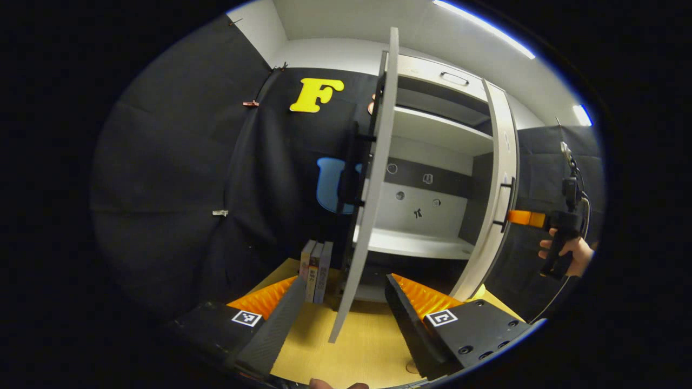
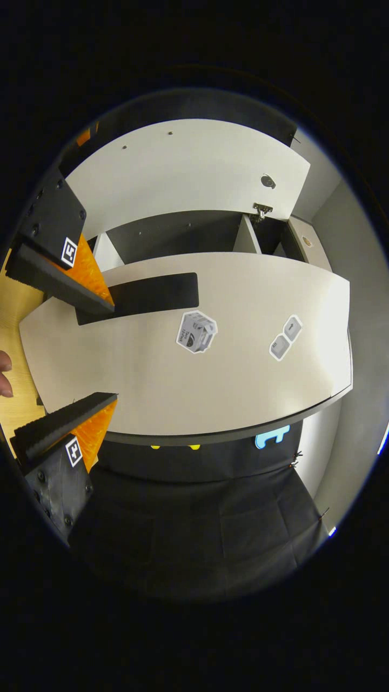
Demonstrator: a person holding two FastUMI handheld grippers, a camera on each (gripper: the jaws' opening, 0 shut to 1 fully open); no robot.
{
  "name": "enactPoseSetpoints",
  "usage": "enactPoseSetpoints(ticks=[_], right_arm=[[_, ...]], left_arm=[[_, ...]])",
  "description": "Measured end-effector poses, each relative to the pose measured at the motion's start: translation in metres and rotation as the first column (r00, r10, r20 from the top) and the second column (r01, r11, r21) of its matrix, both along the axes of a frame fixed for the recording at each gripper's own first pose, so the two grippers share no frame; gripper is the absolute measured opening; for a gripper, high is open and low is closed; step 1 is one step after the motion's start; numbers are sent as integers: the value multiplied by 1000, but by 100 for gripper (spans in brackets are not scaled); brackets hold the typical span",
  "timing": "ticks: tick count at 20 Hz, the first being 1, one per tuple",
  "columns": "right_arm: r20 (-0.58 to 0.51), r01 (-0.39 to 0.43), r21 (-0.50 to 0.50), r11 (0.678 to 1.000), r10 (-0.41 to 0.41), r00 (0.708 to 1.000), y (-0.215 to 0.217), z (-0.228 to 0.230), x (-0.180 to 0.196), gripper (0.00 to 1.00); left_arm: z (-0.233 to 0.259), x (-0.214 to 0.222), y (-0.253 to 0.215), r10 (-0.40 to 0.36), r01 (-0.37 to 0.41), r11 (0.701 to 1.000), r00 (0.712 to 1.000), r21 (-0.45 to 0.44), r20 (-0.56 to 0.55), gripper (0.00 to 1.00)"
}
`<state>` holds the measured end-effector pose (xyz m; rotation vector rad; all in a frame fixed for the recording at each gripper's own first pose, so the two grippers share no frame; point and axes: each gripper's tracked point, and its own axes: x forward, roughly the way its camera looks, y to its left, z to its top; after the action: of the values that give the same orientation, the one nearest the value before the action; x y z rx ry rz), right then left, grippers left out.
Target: Grasp the bottle in the cabinet with the left hand and place it on the coaster, then close the right door with the right hand and the left door with the left hand.
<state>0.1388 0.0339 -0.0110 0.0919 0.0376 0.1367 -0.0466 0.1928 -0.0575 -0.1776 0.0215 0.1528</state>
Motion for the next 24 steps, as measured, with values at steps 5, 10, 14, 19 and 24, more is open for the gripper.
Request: enactPoseSetpoints(ticks=[5,10,14,19,24], right_arm=[[1,43,-9,999,-43,999,-8,2,-14,98],[-10,79,-26,997,-80,997,-32,-3,-43,98],[-24,119,-64,991,-120,992,-57,-11,-59,97],[-38,136,-58,989,-138,990,-72,-15,-64,98],[-21,119,-40,992,-119,993,-73,-9,-69,97]], left_arm=[[37,35,47,55,-56,997,998,49,23,95],[56,69,53,47,-49,994,999,101,28,94],[66,75,53,51,-56,989,998,136,38,94],[67,82,29,7,-11,984,1000,176,26,94],[68,79,-13,-36,32,984,999,173,25,94]])
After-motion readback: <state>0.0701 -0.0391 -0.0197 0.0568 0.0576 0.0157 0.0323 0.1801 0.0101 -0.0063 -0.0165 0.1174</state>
